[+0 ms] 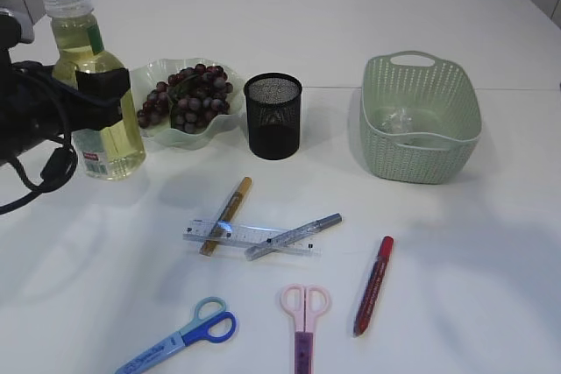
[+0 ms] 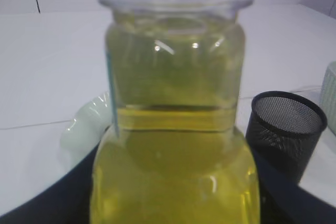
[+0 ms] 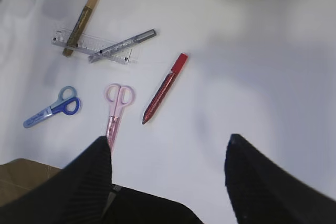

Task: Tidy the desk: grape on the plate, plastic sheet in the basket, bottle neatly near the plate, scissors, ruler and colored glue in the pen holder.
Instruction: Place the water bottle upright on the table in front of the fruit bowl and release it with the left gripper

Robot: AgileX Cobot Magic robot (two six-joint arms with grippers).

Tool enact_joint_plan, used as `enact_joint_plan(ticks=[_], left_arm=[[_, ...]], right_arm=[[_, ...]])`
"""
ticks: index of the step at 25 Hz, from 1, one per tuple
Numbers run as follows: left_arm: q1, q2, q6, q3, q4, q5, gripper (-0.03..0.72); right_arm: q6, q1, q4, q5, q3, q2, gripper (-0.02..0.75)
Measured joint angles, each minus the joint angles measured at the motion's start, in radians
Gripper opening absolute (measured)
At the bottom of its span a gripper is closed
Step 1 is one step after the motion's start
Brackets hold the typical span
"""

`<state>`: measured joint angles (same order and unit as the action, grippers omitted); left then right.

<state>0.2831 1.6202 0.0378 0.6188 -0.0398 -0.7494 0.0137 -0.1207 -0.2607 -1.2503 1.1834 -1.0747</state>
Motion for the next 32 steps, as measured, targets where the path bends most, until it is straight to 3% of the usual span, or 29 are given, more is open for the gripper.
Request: enact_joint_plan(ticks=[10,18,32], left_arm=[[0.0,0.182,-0.025,0.0,-0.013,-0.291,0.447],[0.0,0.238,-0.027,0.0,0.0,-0.312,0.447],[0.0,0.416,-0.029,0.128,0.007,-0.315,0.447]], right_arm=[[-0.155,0.0,0.042,0.0,0.0,0.019,0.525],[-0.191,0.0,0.122,0.0,0.0,0.019,0.525],[-0.24,0.0,0.126,0.0,0.0,0.021,0.525]])
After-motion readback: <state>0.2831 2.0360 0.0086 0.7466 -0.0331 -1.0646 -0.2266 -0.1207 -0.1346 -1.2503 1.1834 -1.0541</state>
